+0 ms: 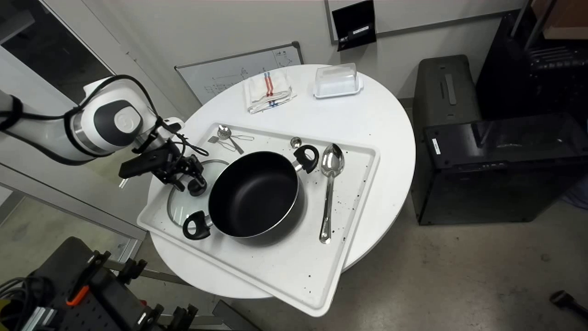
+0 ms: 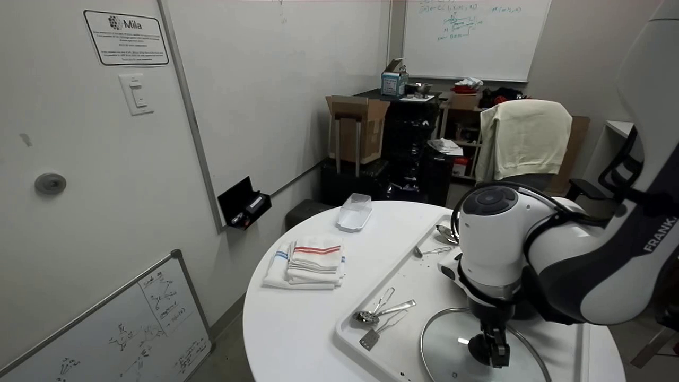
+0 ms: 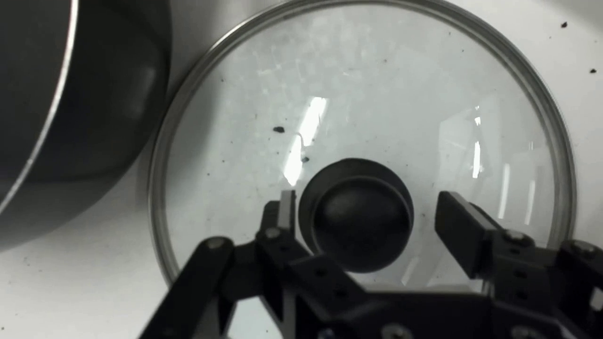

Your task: Remove the glass lid from the black pot and put it on the white tray

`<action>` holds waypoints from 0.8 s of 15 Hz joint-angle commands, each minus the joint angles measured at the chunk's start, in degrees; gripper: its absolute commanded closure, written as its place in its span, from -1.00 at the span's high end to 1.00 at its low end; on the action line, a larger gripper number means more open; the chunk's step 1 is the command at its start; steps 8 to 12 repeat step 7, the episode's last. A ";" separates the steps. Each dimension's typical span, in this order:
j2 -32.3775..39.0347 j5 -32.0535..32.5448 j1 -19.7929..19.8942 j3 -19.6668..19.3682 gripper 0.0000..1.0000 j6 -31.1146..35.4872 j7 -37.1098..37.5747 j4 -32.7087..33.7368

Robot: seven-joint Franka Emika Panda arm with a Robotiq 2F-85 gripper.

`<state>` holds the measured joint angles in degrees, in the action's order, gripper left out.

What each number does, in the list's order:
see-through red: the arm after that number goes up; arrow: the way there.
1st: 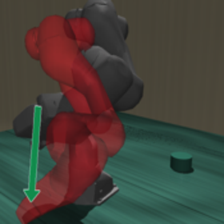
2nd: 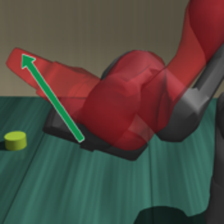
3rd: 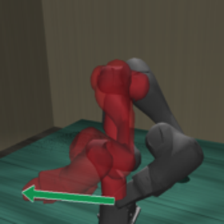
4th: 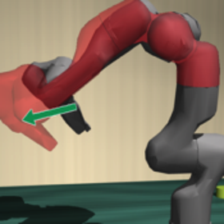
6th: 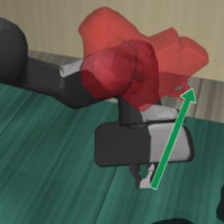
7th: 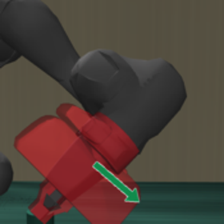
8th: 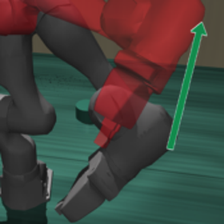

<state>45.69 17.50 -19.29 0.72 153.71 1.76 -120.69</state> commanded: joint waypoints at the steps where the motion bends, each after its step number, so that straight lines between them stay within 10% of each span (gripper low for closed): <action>1: -5.46 0.97 1.01 0.94 1.00 0.47 -2.90 -5.89; 12: -16.79 -0.38 5.48 4.85 1.00 -1.60 -9.64 -16.90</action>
